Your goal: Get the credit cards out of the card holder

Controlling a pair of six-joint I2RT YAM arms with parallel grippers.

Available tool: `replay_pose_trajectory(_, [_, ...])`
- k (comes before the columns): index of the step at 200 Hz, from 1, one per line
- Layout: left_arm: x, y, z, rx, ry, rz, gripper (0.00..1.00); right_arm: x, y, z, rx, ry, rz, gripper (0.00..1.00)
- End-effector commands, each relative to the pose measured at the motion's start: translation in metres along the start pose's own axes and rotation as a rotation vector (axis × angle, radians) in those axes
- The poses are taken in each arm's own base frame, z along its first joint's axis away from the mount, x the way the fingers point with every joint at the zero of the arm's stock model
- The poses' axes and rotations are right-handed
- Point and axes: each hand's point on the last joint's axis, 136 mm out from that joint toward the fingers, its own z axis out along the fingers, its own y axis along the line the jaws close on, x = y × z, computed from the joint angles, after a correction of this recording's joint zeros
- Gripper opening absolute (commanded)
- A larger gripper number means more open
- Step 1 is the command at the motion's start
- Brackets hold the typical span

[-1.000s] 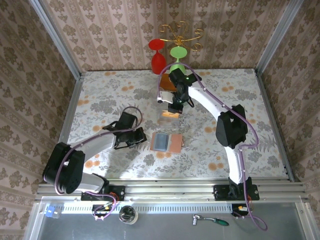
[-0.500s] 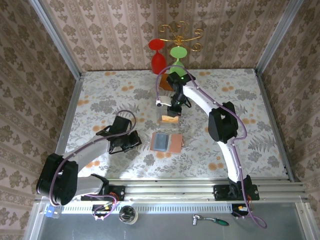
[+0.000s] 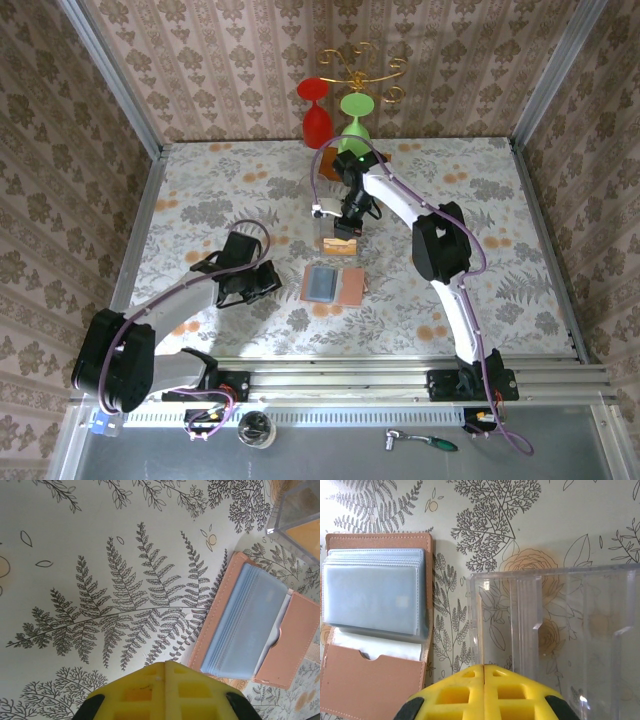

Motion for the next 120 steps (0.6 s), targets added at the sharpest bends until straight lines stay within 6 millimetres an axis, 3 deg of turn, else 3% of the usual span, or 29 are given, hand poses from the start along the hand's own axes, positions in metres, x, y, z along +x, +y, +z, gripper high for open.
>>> replay_pose_trajectory(1, [0.001,0.007,-0.004,-0.025,-0.002,-0.027,0.05,0.002,0.002,0.012,-0.054,-0.007,0.03,0.0])
replay_pose_trajectory(18, [0.0,0.007,-0.004,-0.024,-0.003,-0.027,0.05,0.002,0.002,0.013,-0.054,-0.004,0.042,0.0])
replay_pose_trajectory(43, [0.0,0.006,-0.003,-0.021,-0.002,-0.028,0.05,0.0,0.001,0.008,-0.043,-0.01,0.052,0.08])
replay_pose_trajectory(87, [-0.002,0.001,0.0,0.004,0.0,-0.026,0.06,-0.015,0.003,-0.026,0.025,-0.062,0.053,0.2])
replay_pose_trajectory(120, [-0.005,-0.007,0.002,0.025,-0.004,-0.007,0.07,-0.023,-0.004,-0.043,0.123,-0.101,0.074,0.24])
